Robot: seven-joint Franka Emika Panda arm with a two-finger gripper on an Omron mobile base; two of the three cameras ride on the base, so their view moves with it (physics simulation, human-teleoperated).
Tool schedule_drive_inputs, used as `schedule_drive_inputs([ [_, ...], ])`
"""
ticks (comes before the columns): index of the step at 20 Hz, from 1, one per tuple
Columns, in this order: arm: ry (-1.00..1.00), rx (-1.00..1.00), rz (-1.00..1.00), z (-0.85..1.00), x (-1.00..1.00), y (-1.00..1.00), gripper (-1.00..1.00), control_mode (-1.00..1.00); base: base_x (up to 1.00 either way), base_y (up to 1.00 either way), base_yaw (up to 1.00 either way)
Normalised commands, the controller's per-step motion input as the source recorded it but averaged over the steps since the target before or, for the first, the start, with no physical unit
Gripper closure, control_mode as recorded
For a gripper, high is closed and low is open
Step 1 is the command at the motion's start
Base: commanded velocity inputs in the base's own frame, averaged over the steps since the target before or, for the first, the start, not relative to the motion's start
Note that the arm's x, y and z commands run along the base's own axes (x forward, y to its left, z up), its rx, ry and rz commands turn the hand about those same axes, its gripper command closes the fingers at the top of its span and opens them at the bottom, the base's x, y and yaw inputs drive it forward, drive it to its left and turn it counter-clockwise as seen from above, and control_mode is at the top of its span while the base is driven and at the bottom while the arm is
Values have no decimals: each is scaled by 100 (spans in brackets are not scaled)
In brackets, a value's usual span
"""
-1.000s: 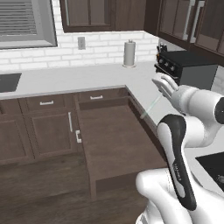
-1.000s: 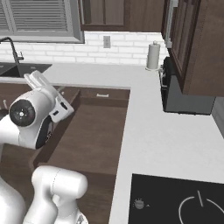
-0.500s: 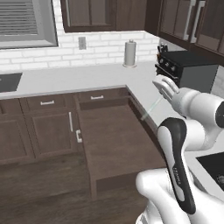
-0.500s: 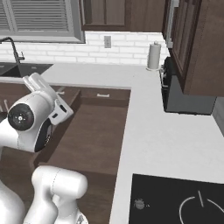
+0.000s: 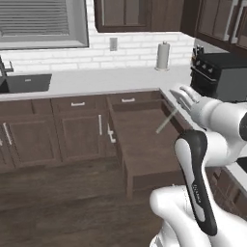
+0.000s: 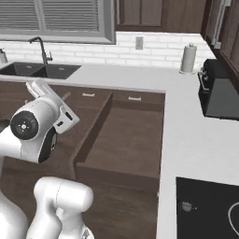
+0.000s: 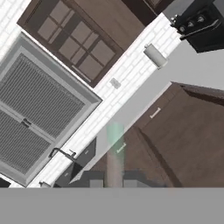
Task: Take a straw from the drawer in front and place it inside the glass cup on the dining counter.
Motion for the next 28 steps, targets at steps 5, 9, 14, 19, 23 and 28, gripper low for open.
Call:
schedule_drive_inputs([
  [5,0,0,0,0,0,0,100,100,-59,79,23],
  [9,0,0,0,0,0,0,100,100,-52,85,29],
  [14,0,0,0,0,0,0,100,100,-17,95,33],
  [19,0,0,0,0,0,0,100,100,30,70,26],
  [23,0,0,0,0,0,0,100,100,78,-7,26],
  [28,0,0,0,0,0,0,100,100,73,-43,32],
])
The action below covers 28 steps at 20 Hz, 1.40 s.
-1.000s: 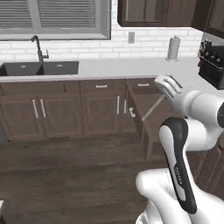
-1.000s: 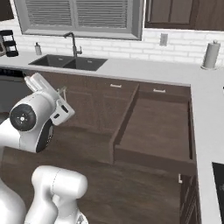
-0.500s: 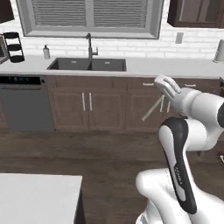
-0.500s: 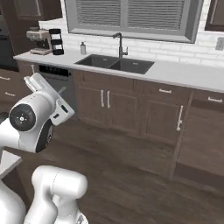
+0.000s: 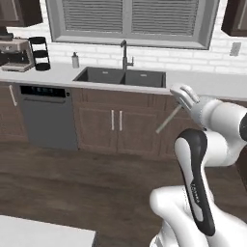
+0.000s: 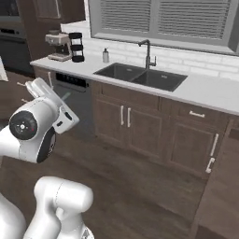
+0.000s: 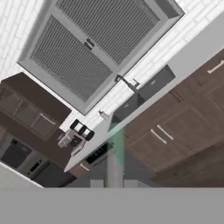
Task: Take a straw from the drawer in front and place it inside the glass cup on the dining counter.
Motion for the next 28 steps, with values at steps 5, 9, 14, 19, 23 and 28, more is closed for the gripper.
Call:
schedule_drive_inputs([
  [5,0,0,0,0,0,0,100,100,85,-23,34],
  [9,0,0,0,0,0,0,100,100,98,-7,40],
  [14,0,0,0,0,0,0,100,100,100,0,51],
  [19,0,0,0,0,0,0,100,100,90,0,62],
  [23,0,0,0,0,0,0,100,100,79,0,66],
  [28,0,0,0,0,0,0,100,100,75,-4,68],
])
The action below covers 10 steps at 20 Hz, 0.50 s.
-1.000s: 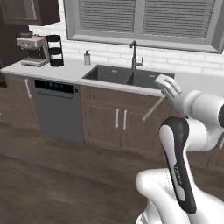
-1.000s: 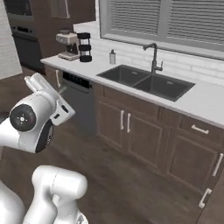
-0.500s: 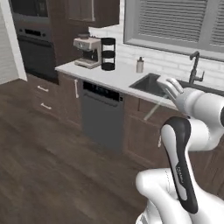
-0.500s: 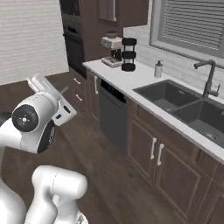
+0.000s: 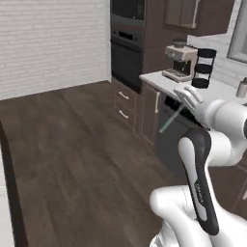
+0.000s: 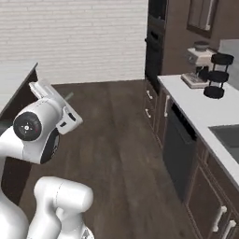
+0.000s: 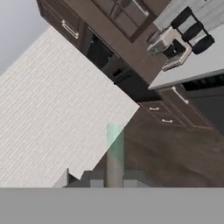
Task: Take a straw from the drawer in front and place it inside the glass cup on the dining counter.
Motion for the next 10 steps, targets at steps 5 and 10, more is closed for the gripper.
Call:
schedule_drive_inputs([
  [5,0,0,0,0,0,0,100,100,79,-2,66],
  [10,0,0,0,0,0,0,100,100,90,-8,65],
])
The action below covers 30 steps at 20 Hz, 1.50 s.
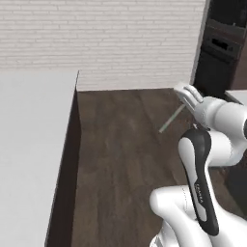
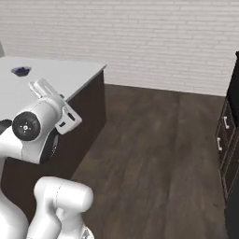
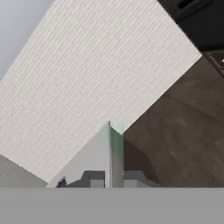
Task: Take a straw from the drawer in front and place it inside the glass cup on the dining counter.
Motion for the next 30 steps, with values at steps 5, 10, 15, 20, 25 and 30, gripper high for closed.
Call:
schedule_drive_inputs([
  [5,0,0,0,0,0,0,100,100,100,-24,55],
  [10,0,0,0,0,0,0,100,100,100,-39,45],
  [15,0,0,0,0,0,0,100,100,100,-50,42],
  [20,0,0,0,0,0,0,100,100,100,-53,38],
  [25,0,0,0,0,0,0,100,100,99,-55,35],
  [30,0,0,0,0,0,0,100,100,91,-59,33],
])
